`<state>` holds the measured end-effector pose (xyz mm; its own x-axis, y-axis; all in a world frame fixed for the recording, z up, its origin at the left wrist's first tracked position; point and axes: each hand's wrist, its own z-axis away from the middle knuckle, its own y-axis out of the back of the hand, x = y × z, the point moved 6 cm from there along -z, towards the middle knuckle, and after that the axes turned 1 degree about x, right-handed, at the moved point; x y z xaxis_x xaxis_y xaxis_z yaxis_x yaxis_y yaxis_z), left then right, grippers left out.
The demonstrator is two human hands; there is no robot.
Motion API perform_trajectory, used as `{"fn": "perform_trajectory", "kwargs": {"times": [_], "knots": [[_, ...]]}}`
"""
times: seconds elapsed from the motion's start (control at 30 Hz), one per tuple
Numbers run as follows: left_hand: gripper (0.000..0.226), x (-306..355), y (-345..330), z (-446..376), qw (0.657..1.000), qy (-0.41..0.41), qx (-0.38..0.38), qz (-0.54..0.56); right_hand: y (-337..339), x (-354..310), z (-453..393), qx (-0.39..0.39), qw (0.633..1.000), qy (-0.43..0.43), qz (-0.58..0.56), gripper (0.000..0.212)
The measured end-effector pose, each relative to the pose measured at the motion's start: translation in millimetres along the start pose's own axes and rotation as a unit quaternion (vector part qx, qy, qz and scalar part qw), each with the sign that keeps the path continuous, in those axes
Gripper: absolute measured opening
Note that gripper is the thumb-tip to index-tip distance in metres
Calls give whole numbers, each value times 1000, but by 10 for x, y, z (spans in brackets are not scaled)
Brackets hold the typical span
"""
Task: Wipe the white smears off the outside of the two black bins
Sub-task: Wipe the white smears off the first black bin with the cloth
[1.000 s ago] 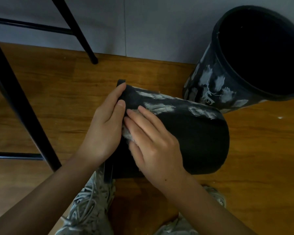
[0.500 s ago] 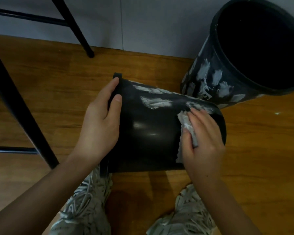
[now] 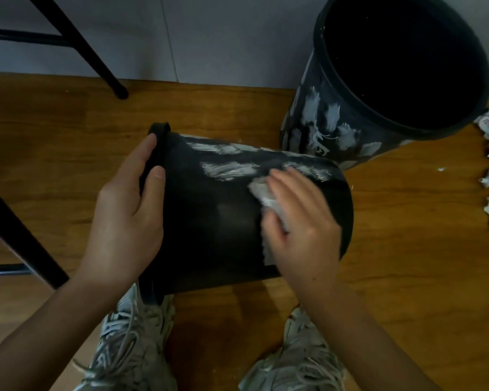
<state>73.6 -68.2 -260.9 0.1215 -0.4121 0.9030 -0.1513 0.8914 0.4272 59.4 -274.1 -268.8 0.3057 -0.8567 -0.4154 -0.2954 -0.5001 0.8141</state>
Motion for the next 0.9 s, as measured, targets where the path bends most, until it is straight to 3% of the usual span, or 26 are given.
{"fn": "perform_trajectory", "kwargs": {"times": [0.23, 0.37, 0.47, 0.57, 0.7, 0.9], "knots": [[48, -30, 31, 56, 999, -39, 12, -28, 224, 632, 225, 81, 990, -113, 38, 34], [42, -166, 93, 89, 996, -45, 46, -68, 209, 534, 277, 97, 991, -89, 19, 32], [47, -210, 154, -64, 996, 41, 68, -48, 159, 438, 285, 90, 994, -64, 6, 32], [51, -109, 121, -354, 993, 97, 29, -53, 147, 400, 286, 96, 995, -40, 9, 31], [32, 11, 44, -609, 991, 66, -24, -117, 131, 331, 273, 77, 997, -3, 9, 30], [29, 21, 75, -420, 995, -5, -12, -98, 48, 212, -6, 16, 1000, -3, 1, 32]]}}
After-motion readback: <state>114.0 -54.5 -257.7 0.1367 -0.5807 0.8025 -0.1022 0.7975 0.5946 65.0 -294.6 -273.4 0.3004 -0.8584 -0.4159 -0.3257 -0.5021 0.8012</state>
